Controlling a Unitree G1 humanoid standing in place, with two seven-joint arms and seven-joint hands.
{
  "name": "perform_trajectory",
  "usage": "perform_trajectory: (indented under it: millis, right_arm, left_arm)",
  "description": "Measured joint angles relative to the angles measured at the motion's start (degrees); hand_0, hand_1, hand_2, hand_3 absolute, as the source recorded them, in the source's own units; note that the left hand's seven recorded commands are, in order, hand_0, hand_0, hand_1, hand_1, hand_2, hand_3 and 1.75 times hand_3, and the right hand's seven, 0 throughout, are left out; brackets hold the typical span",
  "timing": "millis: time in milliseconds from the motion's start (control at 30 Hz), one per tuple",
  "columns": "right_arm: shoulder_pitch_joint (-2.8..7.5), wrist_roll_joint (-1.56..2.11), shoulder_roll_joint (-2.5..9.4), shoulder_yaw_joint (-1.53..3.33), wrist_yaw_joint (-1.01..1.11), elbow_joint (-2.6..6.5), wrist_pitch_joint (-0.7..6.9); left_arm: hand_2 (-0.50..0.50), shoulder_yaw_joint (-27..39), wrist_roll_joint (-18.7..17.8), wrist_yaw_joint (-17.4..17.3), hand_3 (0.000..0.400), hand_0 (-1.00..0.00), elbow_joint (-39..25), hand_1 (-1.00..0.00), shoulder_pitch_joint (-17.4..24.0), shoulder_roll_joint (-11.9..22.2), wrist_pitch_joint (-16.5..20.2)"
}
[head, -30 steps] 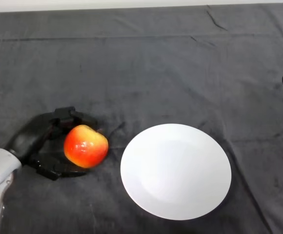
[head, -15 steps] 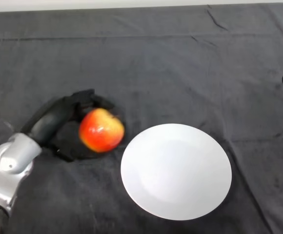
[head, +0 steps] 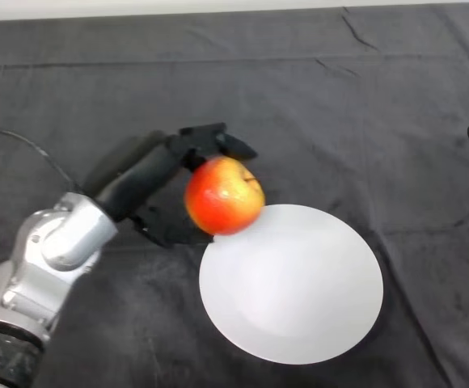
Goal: Move the apple to the plate
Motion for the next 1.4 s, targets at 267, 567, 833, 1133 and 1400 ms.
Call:
perform_trajectory:
  millis: [267, 567, 833, 1133, 1400]
  right_arm:
    - [0.0, 0.0, 0.0, 0.01, -0.01, 0.0, 0.0]
    - [0.0, 0.0, 0.0, 0.01, -0.01, 0.0, 0.0]
    - [0.0, 0.0, 0.0, 0.01, -0.01, 0.0, 0.0]
    - [0.0, 0.0, 0.0, 0.01, -0.01, 0.0, 0.0]
    - [0.0, 0.0, 0.0, 0.0, -0.01, 0.0, 0.0]
  left_arm:
    - [0.0, -7.0, 2.6, 1.1, 0.4, -1.0, -1.9, -1.0, 0.3, -2.7, 1.2]
    - [0.0, -11.3, 3.3, 2.0, 0.4, -1.0, 0.8, -1.0, 0.3, -3.9, -1.5]
    - [0.0, -15.2, 3.2, 2.4, 0.4, -1.0, 5.7, -1.0, 0.1, -4.2, -3.3]
    - [-0.02, -15.6, 3.4, 3.1, 0.014, -0.04, 7.7, 0.0, -1.2, -4.2, -3.9]
    - [0.0, -16.9, 3.5, 4.0, 0.0, 0.0, 7.8, 0.0, -1.8, -4.2, -3.9]
